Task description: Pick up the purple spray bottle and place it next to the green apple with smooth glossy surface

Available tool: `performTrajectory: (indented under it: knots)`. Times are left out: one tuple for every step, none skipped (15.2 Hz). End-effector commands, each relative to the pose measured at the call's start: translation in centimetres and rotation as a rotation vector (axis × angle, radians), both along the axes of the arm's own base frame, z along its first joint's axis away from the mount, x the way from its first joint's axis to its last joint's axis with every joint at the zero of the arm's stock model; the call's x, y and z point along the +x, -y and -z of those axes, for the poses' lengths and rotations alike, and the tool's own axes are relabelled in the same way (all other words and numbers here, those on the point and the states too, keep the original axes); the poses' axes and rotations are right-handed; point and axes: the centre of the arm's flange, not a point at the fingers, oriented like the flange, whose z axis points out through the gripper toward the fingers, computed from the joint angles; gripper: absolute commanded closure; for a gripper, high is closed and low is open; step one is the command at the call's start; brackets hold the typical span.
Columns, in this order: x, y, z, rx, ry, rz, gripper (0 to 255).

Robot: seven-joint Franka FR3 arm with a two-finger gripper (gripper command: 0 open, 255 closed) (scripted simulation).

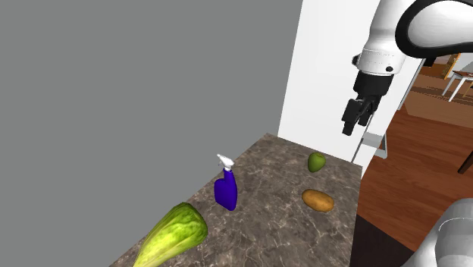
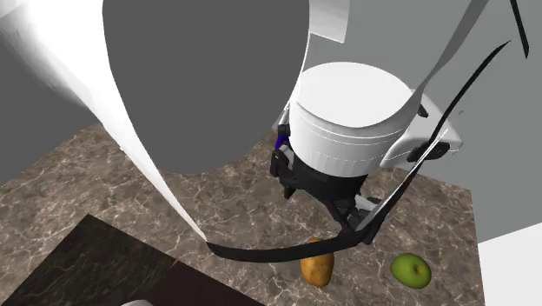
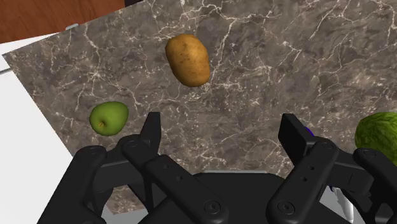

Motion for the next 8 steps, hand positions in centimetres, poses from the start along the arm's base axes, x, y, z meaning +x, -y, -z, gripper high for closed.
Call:
performTrajectory:
  knots:
    - [0.0,0.0,0.0,0.0,0.0,0.0,0]
    - [1.0,-0.7,0.5,0.002,-0.001,-0.007,0]
    - [1.9,-1.4,1.1,0.005,-0.001,-0.015,0]
    - [2.9,-2.1,1.6,0.007,-0.002,-0.022,0]
    - [3.8,-2.9,2.1,0.01,-0.003,-0.029,0]
    - [4.7,-3.6,2.6,0.012,-0.004,-0.036,0]
    - [5.7,-4.4,3.2,0.015,-0.004,-0.044,0]
    - [6.6,-5.1,3.7,0.017,-0.005,-0.051,0]
